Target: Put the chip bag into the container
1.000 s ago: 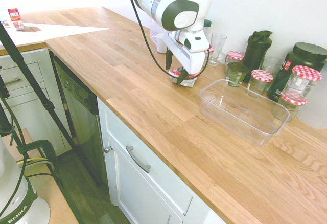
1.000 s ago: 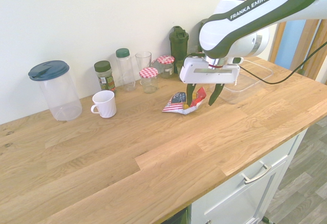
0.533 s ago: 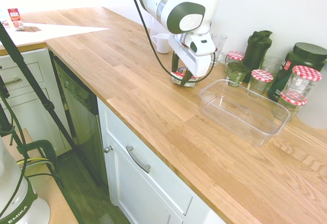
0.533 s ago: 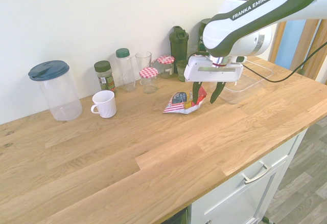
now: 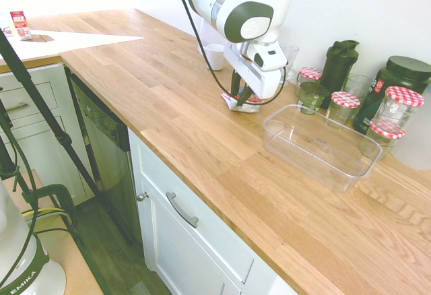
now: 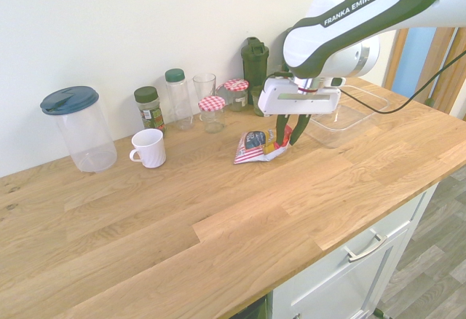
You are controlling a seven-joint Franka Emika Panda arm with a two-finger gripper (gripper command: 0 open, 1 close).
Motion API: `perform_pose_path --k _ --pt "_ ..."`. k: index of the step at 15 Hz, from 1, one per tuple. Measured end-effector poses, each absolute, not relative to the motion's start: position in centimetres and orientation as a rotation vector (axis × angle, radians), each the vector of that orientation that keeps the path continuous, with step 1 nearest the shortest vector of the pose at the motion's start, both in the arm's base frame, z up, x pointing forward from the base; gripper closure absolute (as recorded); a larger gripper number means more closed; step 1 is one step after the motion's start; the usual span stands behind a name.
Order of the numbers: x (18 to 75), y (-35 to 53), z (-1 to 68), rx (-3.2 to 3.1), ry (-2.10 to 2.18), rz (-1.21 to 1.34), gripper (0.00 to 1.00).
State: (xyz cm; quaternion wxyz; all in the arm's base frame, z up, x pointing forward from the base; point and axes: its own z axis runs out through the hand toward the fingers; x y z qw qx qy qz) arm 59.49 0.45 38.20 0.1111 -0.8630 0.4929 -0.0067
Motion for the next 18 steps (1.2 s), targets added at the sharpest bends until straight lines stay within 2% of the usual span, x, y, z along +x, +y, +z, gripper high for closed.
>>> perform_pose_path --k 9,18 --pt "59.8 0.3 38.7 -2.551 1.438 -0.047 1.0" --pt "54.6 -1.6 50.9 -2.556 1.405 -0.264 1.0"
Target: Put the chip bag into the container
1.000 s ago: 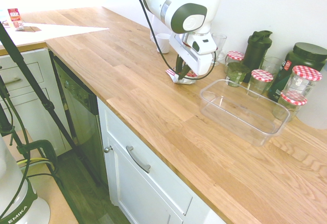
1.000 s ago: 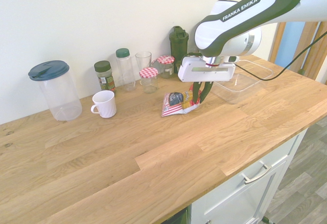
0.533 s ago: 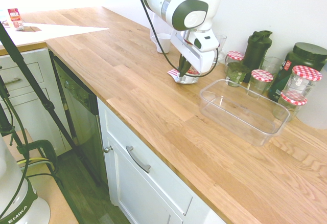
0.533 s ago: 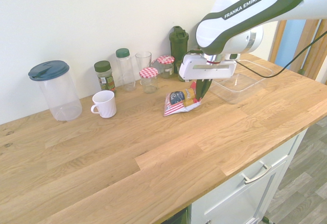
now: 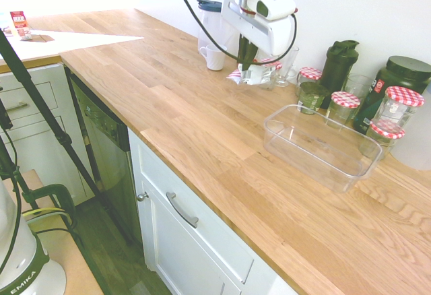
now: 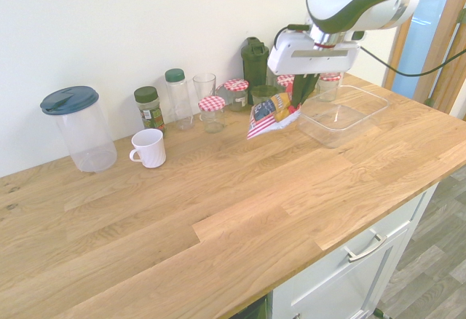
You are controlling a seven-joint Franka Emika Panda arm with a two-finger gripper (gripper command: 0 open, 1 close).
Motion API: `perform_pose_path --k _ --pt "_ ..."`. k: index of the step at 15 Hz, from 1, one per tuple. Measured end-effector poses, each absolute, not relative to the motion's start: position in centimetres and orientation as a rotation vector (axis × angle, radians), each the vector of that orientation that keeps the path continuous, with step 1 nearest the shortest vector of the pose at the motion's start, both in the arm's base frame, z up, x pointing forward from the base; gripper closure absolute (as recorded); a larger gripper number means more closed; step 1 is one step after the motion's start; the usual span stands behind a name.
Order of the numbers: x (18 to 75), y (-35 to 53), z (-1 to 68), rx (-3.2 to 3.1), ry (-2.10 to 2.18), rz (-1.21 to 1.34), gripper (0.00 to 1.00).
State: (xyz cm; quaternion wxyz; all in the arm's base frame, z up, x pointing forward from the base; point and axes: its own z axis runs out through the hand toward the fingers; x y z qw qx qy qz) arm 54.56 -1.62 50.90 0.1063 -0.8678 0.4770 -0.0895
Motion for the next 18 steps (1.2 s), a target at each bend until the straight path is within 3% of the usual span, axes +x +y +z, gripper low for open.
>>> perform_pose_path --k 13,18 --pt "48.1 -22.0 51.9 -2.483 1.459 -0.274 1.0" --pt "49.7 -26.7 49.4 -2.512 1.438 -0.234 1.0"
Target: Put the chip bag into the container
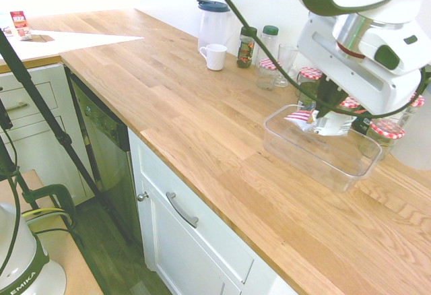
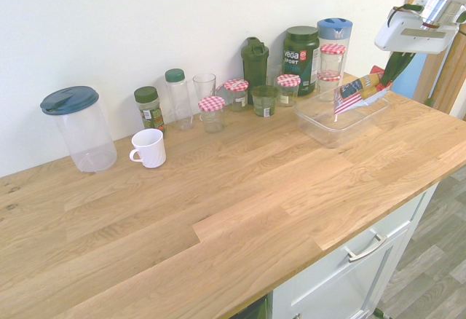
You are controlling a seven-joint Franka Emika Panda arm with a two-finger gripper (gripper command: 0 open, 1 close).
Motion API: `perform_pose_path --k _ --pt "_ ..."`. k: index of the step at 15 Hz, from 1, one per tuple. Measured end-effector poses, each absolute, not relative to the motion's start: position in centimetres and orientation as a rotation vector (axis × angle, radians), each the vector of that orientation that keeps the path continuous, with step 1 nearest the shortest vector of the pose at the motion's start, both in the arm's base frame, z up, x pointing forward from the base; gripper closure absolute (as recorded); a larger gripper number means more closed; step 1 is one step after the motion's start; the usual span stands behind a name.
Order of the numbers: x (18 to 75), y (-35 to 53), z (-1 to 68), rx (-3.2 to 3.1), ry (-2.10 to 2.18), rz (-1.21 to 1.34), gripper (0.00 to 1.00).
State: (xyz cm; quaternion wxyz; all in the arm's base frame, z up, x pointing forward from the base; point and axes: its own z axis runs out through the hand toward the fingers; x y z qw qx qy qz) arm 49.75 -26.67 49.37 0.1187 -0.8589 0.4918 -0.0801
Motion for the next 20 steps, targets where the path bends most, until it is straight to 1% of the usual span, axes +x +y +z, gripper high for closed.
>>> perform_pose_path --k 6,13,14,20 --pt "52.3 -28.3 47.1 -2.575 1.389 -0.175 1.0" --pt "53.2 -28.4 45.8 -2.625 1.362 -0.131 1.0" --pt "53.4 -28.3 45.4 -2.637 1.351 -0.116 0.0" --pt "54.1 -27.8 44.4 -2.685 1.326 -0.068 0.0"
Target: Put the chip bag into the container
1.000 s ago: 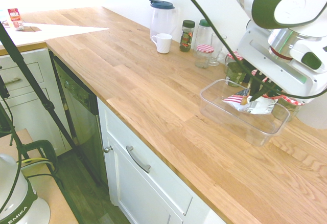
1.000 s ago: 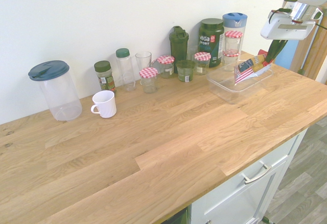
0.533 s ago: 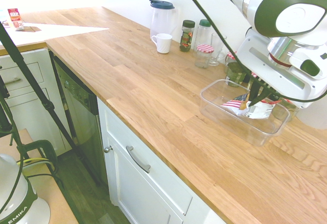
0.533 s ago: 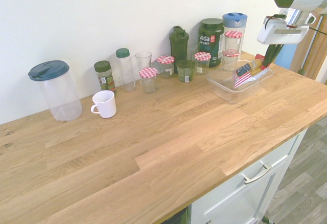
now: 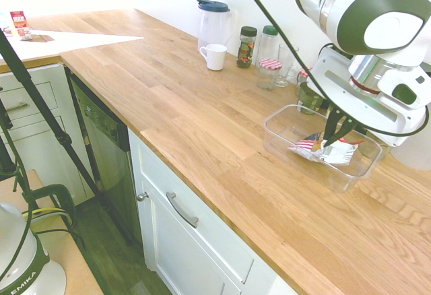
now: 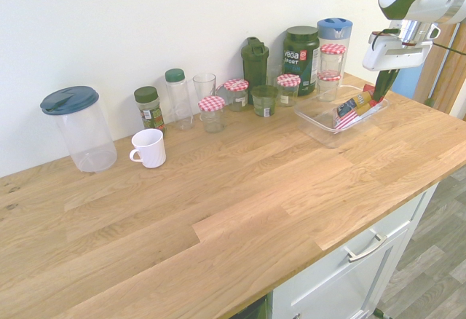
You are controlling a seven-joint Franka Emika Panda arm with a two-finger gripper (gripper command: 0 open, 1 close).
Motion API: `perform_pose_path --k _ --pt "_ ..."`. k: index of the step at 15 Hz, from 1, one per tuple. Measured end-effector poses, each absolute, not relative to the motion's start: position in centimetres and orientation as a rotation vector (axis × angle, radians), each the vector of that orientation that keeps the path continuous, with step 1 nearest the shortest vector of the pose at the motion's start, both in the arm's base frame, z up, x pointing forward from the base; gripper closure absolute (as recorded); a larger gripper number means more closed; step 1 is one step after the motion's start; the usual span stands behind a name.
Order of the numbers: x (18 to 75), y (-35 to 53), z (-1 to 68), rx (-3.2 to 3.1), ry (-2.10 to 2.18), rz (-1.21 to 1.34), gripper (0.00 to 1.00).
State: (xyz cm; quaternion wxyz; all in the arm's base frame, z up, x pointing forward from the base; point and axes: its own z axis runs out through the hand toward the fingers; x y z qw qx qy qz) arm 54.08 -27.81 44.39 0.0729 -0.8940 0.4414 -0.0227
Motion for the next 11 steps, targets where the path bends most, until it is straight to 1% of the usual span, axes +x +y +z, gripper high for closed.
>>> perform_pose_path --k 8,11 --pt "54.3 -27.3 44.4 -2.71 1.313 -0.055 0.0" --pt "54.2 -26.5 46.4 -2.721 1.298 -0.103 0.0"
